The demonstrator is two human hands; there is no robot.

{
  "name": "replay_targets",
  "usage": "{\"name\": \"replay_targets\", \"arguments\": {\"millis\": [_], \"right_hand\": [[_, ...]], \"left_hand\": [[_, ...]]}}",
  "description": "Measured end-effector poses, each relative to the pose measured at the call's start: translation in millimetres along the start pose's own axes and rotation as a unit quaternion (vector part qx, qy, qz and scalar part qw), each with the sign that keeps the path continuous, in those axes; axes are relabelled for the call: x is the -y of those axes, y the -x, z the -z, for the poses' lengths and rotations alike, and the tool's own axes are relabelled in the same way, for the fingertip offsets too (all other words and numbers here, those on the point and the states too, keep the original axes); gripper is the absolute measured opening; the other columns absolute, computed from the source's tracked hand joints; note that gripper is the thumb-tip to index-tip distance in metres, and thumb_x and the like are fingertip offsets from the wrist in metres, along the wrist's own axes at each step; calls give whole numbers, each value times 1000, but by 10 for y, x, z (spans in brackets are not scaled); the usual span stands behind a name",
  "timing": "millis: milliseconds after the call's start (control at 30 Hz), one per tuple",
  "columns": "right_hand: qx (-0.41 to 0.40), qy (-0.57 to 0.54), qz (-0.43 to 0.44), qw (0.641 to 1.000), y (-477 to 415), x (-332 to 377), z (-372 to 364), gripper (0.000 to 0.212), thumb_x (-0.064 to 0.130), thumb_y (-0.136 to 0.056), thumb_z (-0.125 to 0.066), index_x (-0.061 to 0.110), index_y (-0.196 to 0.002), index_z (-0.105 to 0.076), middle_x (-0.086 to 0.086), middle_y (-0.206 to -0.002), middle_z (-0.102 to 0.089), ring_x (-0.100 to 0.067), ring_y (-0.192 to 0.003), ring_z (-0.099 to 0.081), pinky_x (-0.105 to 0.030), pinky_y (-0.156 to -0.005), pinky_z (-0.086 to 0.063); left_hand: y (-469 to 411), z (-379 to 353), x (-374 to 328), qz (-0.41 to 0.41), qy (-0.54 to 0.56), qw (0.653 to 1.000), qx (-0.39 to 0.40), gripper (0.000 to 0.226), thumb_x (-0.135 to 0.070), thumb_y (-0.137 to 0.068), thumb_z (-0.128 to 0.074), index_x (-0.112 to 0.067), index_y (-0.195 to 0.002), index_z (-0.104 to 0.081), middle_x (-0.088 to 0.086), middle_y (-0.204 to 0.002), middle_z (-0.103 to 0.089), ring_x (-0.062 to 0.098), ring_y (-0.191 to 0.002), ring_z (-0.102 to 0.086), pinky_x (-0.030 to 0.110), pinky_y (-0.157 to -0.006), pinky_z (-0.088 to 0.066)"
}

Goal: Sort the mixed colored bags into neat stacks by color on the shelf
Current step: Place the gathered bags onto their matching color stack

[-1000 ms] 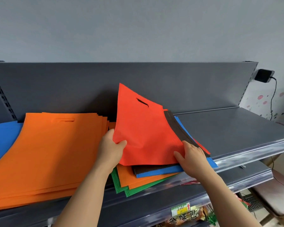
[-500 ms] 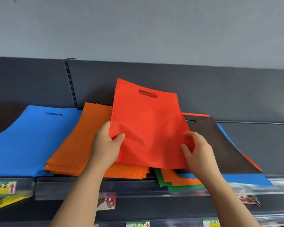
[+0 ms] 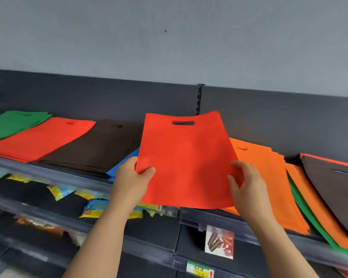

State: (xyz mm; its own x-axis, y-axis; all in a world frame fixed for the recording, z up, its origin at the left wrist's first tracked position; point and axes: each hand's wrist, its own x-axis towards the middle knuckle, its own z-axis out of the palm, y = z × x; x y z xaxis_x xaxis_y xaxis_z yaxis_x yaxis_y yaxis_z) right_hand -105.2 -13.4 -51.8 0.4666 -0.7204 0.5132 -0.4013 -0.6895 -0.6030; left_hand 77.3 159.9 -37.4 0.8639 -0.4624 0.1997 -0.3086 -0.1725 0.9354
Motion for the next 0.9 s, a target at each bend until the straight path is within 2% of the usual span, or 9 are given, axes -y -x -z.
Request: {"name": "replay_targets", "arguments": {"millis": [200, 400, 533, 633, 800, 900], "right_hand": [[29, -52, 12, 998, 186, 872, -801, 32, 4, -88, -58, 9, -120, -57, -2, -111, -57, -21, -105, -55, -11, -78, -28], [61, -82, 20, 995, 260, 1539, -1479, 32, 5, -89, -57, 9, -121, -57, -5, -118, -58, -21, -108, -54, -22, -86, -36], [81, -96, 33, 992, 185, 1873, -1890, 32, 6, -90, -57, 10, -121, -56, -6, -117, -58, -21, -105, -55, -24, -84, -37], [93, -100, 42, 990, 71, 2106, -2222, 32, 7, -90, -57, 10, -121, -56, -5, -117, -58, -22, -106, -55, -24, -82, -37], [98, -109, 60, 987, -227, 2423, -2771, 32, 10, -91, -57, 13, -122, -55, -2, -119, -56, -21, -106, -55, -26, -82, -40], [105, -110, 62, 986, -432, 2598, -3072, 32, 12, -90, -58, 14, -122, -56, -1, -118, -56, -19, -106, -55, -26, -83, -40]], "left_hand": [[-155, 1138, 366, 43, -30, 998, 37, 24, -10, -85, -62, -31, -95, -54, -7, -93, -66, 12, -87, -64, 31, -75, -50], [-330, 1997, 728, 57, -36, 998, -16, 25, -13, -88, -64, -28, -106, -56, -10, -98, -64, 8, -89, -62, 26, -69, -48], [-500, 2378, 967, 65, -27, 996, -59, 21, -15, -87, -66, -29, -102, -61, -8, -98, -67, 9, -91, -64, 33, -80, -53], [-716, 2620, 1126, 65, -32, 994, -87, 23, -15, -87, -66, -36, -90, -58, -10, -96, -67, 8, -89, -64, 32, -78, -52], [-1298, 2961, 1379, 66, -59, 990, -112, 21, -20, -87, -67, -27, -105, -62, -10, -98, -68, 10, -90, -64, 32, -78, -53], [-1663, 3136, 1488, 58, -82, 988, -121, 20, -20, -87, -67, -27, -104, -59, -10, -97, -66, 9, -89, -63, 27, -72, -50]]}}
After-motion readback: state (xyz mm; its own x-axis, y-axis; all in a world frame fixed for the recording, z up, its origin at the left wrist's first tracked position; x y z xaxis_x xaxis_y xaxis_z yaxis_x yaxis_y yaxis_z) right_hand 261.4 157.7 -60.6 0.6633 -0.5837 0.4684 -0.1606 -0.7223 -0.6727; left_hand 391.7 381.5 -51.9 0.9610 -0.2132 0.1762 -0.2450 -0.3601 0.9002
